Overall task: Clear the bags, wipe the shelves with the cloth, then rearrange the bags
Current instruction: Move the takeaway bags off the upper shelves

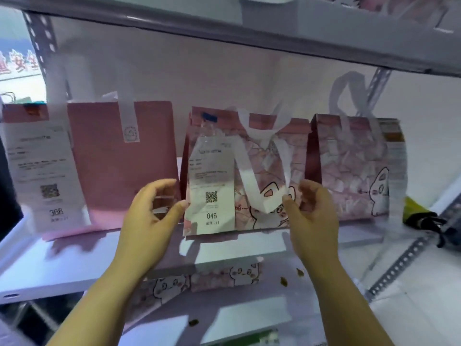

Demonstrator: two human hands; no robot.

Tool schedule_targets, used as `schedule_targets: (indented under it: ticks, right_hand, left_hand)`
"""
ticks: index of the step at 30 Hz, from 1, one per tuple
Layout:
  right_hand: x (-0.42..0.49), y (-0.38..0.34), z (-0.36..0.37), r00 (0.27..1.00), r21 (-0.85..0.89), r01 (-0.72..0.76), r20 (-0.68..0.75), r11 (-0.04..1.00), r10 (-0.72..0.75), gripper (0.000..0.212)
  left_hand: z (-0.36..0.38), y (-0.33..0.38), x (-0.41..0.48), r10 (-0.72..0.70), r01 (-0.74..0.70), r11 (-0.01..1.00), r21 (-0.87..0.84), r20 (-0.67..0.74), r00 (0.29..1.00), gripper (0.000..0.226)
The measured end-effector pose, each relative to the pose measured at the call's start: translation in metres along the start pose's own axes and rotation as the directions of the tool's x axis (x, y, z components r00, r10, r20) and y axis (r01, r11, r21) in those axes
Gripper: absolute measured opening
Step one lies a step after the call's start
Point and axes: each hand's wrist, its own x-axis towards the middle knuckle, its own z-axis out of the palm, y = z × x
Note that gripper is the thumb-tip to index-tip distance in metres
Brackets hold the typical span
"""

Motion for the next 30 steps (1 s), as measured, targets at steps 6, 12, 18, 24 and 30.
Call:
schedule_targets:
  ticks: [6, 12, 18, 24, 30]
  right_hand:
    - [0.034, 0.027, -0.010, 0.985, -0.146, -0.009, 0.171, 0.989, 0.034, 0.057]
    - [0.041, 0.040, -0.010, 0.958, -0.113, -0.007, 0.284, 0.994, 0.039, 0.047]
    - [0.047, 0.040, -0.011, 0.961, -0.029, -0.038, 0.275, 0.999, 0.045, 0.044]
    - [0.047, 0.040, -0.011, 0.963, 0.030, -0.048, 0.266, 0.998, 0.038, 0.041]
    - [0.046, 0.037, -0.017, 0.952, 0.063, -0.028, 0.304, 0.998, 0.007, 0.036]
  left_hand:
    - [0.029, -0.003, -0.002, -0.038, 0.039, 0.999, 0.019, -0.076, 0.996, 0.030]
    - [0.037, -0.006, -0.007, -0.072, 0.081, 0.996, 0.039, -0.204, 0.976, 0.017]
    - [0.037, -0.004, -0.005, -0.083, 0.088, 0.996, 0.011, -0.241, 0.967, 0.027]
    - [0.038, -0.002, -0.005, -0.108, 0.107, 0.994, -0.015, -0.241, 0.965, 0.025]
    - [0.036, 0.005, -0.008, -0.117, 0.117, 0.993, -0.017, -0.269, 0.956, 0.022]
